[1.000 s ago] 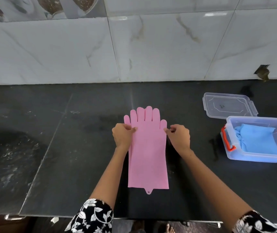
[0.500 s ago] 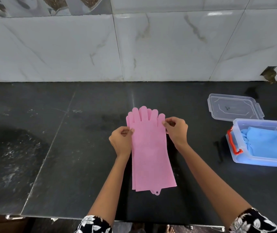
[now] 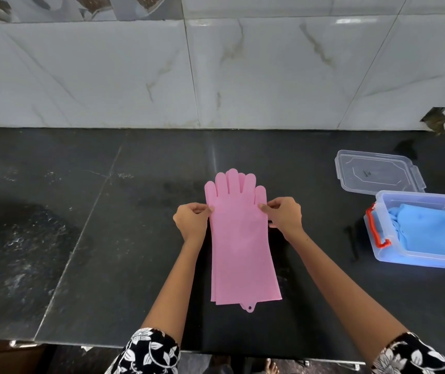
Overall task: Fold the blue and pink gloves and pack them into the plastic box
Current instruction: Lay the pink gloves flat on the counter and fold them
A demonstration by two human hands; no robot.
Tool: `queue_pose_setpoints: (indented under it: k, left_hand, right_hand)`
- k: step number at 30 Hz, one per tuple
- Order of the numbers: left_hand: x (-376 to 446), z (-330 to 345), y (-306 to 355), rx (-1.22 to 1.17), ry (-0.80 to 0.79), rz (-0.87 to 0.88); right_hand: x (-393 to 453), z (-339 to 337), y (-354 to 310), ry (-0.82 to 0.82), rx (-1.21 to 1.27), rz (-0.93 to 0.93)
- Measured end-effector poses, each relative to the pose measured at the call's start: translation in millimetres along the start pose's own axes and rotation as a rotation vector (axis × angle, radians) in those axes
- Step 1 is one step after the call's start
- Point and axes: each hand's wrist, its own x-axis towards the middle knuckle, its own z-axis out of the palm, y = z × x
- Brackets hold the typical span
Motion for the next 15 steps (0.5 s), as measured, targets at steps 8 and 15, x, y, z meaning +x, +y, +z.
queue_pose_setpoints:
  k: [8,15]
  left_hand:
    - [-55.3,-31.0,-15.1,0.125,-0.203,0.088]
    - [-104.7,-46.7,-23.5,0.267,-0.245,0.118]
  right_hand:
    - [-98.5,-23.7,43.1,-0.191,0.011,0.013]
    - [-130.2,-29.1,58.5,-0.193,0.108,-0.004]
